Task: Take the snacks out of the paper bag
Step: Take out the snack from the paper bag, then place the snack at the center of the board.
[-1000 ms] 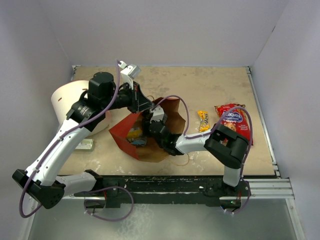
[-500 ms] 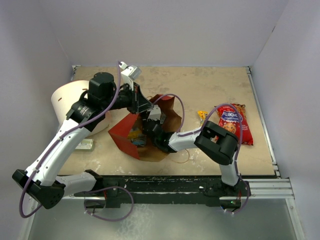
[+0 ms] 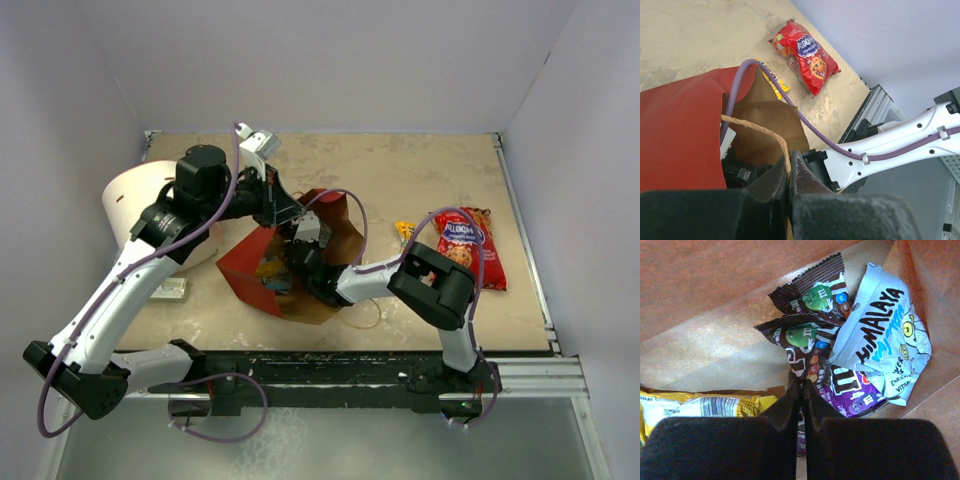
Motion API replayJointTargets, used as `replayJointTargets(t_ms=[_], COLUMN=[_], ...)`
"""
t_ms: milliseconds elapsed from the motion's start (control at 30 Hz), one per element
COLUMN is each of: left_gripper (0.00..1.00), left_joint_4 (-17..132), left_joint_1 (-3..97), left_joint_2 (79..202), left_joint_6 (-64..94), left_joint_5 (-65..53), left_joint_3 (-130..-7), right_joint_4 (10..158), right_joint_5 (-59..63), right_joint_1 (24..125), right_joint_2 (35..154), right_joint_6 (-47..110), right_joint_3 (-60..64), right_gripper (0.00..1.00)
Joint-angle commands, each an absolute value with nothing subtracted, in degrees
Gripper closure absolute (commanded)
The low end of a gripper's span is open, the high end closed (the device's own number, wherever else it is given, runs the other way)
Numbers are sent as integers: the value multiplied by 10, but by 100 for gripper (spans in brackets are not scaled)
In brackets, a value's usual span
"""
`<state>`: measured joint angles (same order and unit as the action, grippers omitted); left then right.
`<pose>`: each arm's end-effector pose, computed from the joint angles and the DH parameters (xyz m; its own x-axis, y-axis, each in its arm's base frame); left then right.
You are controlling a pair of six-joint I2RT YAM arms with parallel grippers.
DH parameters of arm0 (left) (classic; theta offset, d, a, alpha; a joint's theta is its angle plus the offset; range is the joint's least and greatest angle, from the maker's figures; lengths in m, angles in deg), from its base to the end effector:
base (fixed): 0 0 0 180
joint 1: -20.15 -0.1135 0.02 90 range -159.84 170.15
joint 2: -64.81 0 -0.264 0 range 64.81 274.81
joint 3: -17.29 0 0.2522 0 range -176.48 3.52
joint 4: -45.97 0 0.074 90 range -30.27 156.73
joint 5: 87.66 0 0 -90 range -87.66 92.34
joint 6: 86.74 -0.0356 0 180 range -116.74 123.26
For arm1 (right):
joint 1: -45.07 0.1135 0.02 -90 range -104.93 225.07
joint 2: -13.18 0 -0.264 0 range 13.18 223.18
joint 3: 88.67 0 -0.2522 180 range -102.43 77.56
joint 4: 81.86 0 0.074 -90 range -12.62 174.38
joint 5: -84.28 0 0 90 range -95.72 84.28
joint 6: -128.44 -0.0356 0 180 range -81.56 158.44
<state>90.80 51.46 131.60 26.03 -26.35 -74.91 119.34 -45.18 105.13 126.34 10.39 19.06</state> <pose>0.1987 -0.1409 0.4294 -0.5881 -0.0397 -0.8078 0.6671 0.5410 -0.5122 0.2243 0.3440 0.1569 -0.3226 0.1674 -0.9316 -0.2478 0.9350 0.2538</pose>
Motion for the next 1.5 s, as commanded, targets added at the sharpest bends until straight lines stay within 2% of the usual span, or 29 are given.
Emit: replayJointTargets(t_ms=[0, 533, 800, 1000, 1167, 1267, 1467], left_gripper=[100, 100, 100, 100, 100, 100, 100], left_joint_4=[888, 880, 898, 917, 931, 939, 947], left_joint_1=[518, 517, 518, 517, 517, 517, 517], left_joint_2=[1291, 1288, 1289, 1285, 1288, 1288, 1288], left_joint_6=[257, 268, 298, 299, 299, 297, 290], left_joint_5=[-254, -205, -192, -165, -148, -140, -138], left_joint_3=[-750, -735, -742, -729, -727, -728, -733], right_joint_4=[1184, 1124, 954, 746, 630, 590, 466], right_joint_5=[-429, -223, -184, -184, -207, -267, -547], right_joint_1=[1052, 1052, 1051, 1051, 1051, 1052, 1051], right_joint_2=[1228, 979, 798, 685, 594, 557, 577], right_joint_6=[146, 118, 111, 121, 131, 135, 92], right_joint_3=[183, 324, 302, 208, 143, 111, 31], right_gripper=[100, 100, 100, 100, 100, 100, 100])
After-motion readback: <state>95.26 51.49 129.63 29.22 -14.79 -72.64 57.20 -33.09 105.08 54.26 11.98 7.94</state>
